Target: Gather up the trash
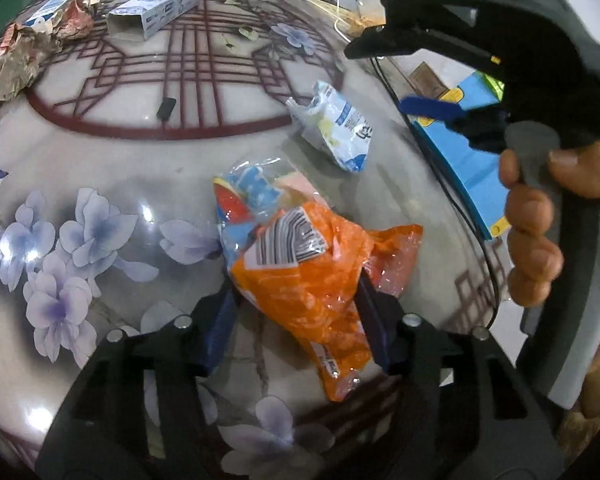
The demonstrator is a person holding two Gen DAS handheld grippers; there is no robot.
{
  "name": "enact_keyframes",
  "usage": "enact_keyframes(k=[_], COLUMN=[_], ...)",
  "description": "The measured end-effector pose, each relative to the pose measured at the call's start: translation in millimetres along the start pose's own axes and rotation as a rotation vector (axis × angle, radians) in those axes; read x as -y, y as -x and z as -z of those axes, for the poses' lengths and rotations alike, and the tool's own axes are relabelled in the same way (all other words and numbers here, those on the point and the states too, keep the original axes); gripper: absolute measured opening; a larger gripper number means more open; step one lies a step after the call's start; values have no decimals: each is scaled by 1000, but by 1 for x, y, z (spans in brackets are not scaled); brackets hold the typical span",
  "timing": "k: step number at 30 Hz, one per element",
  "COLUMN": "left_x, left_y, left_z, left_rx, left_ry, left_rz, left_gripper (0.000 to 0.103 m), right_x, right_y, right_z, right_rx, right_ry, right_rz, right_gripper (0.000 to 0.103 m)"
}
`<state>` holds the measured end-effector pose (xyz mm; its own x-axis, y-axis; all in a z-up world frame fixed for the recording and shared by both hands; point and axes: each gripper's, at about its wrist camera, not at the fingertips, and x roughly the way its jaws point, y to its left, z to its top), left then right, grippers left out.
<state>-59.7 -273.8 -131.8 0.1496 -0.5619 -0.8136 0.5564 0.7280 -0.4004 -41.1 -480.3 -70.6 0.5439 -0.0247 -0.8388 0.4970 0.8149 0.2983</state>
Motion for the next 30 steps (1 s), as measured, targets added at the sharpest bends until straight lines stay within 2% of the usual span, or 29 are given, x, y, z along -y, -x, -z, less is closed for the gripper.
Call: enact_keyframes(k=[2, 7, 9, 14, 16, 17, 20, 24, 26, 28, 30], left_x=[-4, -21, -29, -51, -65, -75, -100, -134, -156, -168, -171], left_y=[8, 49, 75, 131, 152, 163, 190, 206, 210, 210, 216], left_z=[0, -6, -13, -31, -37, -40, -44, -42, -36, -35, -34], left_rx=[26, 116, 163, 245, 266, 271, 296, 375, 400, 384, 398], left_ry=[-1, -30, -45, -94, -122, -131, -145, -128, -48, 3, -3], left_rz=[-8, -34, -44, -89, -135, -158, -230, -326, -306, -299, -312], left_gripper=[49, 49, 49, 49, 50, 50, 50, 50, 50, 50, 50], right_x=[5, 9, 6, -9, -13, -14, -17, -17, -21, -26, -35], right_y=[-2, -17, -27, -55, -65, -68, -70, -66, -59, -49, -35], right_z=[-1, -2, -3, -2, 1, 3, 6, 5, 4, 3, 5], right_rx=[-2, -39, -68, -131, -164, -173, -170, -159, -137, -106, -68], right_ry=[-13, -19, 5, 110, 144, 160, 194, 187, 185, 183, 183], right_rz=[21, 73, 68, 125, 139, 152, 185, 169, 149, 122, 76], right_gripper=[69, 78, 78, 78, 74, 64, 48, 37, 34, 33, 33])
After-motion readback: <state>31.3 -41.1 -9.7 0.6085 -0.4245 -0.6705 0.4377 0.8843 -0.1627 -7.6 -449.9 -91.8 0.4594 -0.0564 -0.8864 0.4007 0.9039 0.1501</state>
